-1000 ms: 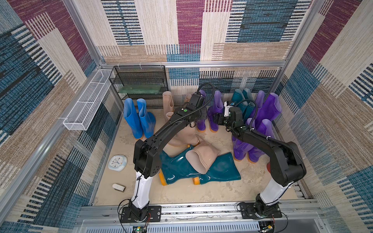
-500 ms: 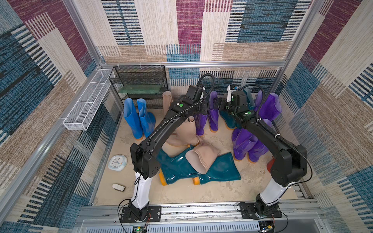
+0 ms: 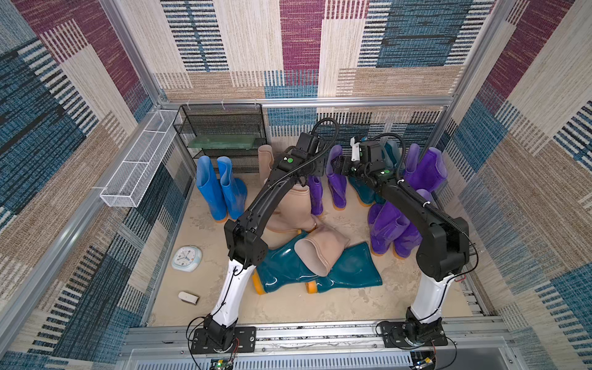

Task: Match and arrange rain boots in pairs
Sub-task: Pair a pair of rain boots at the center of the board.

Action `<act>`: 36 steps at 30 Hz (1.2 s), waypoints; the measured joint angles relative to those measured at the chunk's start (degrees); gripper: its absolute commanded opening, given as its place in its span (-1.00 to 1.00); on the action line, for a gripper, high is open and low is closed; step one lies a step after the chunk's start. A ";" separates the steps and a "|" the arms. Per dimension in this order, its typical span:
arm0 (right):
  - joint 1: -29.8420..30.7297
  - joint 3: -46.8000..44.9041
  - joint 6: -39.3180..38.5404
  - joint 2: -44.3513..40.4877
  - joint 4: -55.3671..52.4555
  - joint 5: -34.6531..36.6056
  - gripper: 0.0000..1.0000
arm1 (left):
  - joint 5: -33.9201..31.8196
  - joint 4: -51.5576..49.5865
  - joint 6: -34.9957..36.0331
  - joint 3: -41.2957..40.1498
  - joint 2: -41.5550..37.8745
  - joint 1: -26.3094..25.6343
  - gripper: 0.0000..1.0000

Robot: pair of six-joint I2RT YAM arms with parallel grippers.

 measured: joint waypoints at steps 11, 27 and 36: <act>-1.86 4.26 -0.46 1.14 -1.33 -1.70 -1.00 | 7.76 2.56 3.10 0.50 1.03 -0.07 -1.00; -7.65 1.95 -3.21 -2.97 -4.26 -1.97 -1.00 | 14.53 12.59 7.43 -0.07 3.91 -3.45 -1.00; -8.96 1.25 -3.43 -6.29 -4.52 -2.21 -1.00 | 13.75 17.25 6.01 -1.51 4.17 -3.91 -1.00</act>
